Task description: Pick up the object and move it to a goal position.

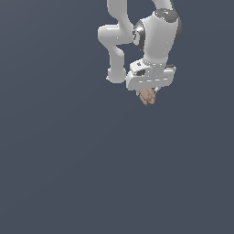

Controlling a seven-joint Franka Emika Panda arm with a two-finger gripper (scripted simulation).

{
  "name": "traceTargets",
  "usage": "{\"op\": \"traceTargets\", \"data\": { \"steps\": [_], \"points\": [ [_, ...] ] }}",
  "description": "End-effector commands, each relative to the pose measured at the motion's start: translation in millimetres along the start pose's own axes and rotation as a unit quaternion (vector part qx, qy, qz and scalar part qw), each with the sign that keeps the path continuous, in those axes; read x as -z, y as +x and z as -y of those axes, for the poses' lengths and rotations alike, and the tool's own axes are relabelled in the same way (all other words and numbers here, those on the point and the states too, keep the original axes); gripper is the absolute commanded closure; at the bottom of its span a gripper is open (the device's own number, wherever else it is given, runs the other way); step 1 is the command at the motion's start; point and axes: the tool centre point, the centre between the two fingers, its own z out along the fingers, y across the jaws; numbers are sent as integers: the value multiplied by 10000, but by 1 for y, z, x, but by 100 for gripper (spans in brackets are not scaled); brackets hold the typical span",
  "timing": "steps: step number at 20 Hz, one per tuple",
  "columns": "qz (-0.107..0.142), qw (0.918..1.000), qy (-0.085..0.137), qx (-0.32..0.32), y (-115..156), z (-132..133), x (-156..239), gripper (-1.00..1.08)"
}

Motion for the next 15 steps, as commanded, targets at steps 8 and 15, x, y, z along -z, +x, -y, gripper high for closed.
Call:
{"op": "traceTargets", "data": {
  "steps": [8,15],
  "points": [
    [5,10000,9,-6,2,27,34,108],
    [5,10000,9,-6,3,26,32,108]
  ]
}}
